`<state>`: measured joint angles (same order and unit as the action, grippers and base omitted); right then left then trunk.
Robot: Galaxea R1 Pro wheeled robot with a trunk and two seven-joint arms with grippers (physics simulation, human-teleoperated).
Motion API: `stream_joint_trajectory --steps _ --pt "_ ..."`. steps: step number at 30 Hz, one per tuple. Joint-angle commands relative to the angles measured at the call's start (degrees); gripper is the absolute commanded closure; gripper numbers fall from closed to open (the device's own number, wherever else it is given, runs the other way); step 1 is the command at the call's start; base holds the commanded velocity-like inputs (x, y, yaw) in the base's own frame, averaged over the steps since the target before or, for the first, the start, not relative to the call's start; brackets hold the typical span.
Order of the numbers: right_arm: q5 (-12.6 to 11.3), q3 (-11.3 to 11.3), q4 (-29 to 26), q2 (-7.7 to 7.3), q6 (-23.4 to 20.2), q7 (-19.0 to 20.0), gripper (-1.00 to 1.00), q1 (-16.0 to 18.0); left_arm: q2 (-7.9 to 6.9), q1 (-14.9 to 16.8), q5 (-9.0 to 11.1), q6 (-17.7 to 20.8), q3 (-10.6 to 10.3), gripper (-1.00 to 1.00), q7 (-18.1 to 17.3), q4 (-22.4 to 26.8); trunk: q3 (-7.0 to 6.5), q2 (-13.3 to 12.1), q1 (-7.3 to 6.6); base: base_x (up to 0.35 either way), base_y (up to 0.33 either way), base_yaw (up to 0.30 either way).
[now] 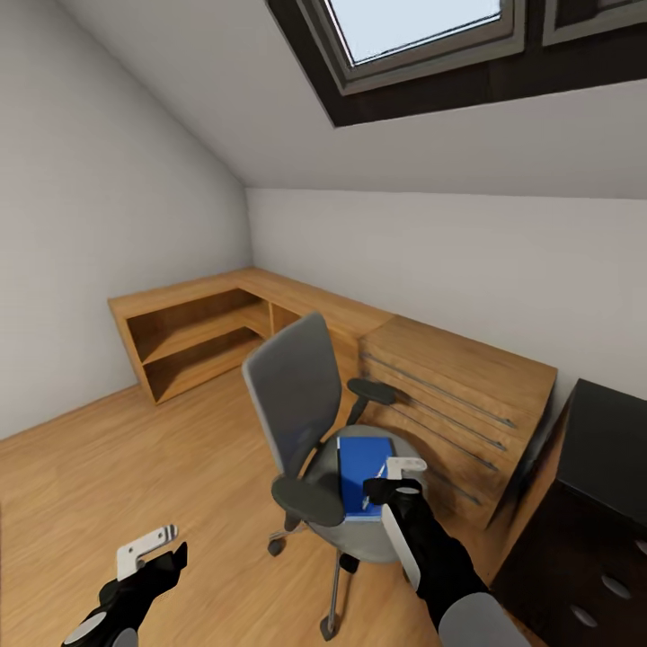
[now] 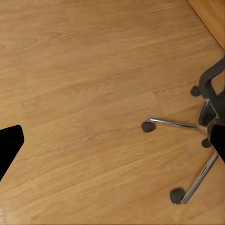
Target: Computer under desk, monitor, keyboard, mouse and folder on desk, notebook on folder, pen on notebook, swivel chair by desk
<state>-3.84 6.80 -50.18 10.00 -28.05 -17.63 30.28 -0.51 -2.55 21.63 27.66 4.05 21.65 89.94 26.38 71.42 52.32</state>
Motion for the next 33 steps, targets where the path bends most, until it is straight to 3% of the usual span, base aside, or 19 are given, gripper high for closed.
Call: stream_joint_trajectory --steps 1,16,33 --pt "-0.4 0.1 0.0 0.0 -0.2 -0.5 -1.0 0.0 -0.03 0.0 0.6 0.1 0.0 -1.0 0.4 0.1 0.05 0.0 0.04 0.324 0.0 0.0" --pt "-0.6 0.2 4.8 0.0 0.2 -0.5 -1.0 0.6 -0.11 0.0 0.7 0.1 0.2 -1.0 0.3 0.2 0.05 0.0 0.04 0.313 0.05 0.0" --pt "-0.9 0.2 11.4 0.0 0.2 -0.4 -1.0 3.9 0.04 0.0 0.9 0.2 0.2 -1.0 0.3 2.6 0.41 0.8 0.48 0.035 0.013 0.0"
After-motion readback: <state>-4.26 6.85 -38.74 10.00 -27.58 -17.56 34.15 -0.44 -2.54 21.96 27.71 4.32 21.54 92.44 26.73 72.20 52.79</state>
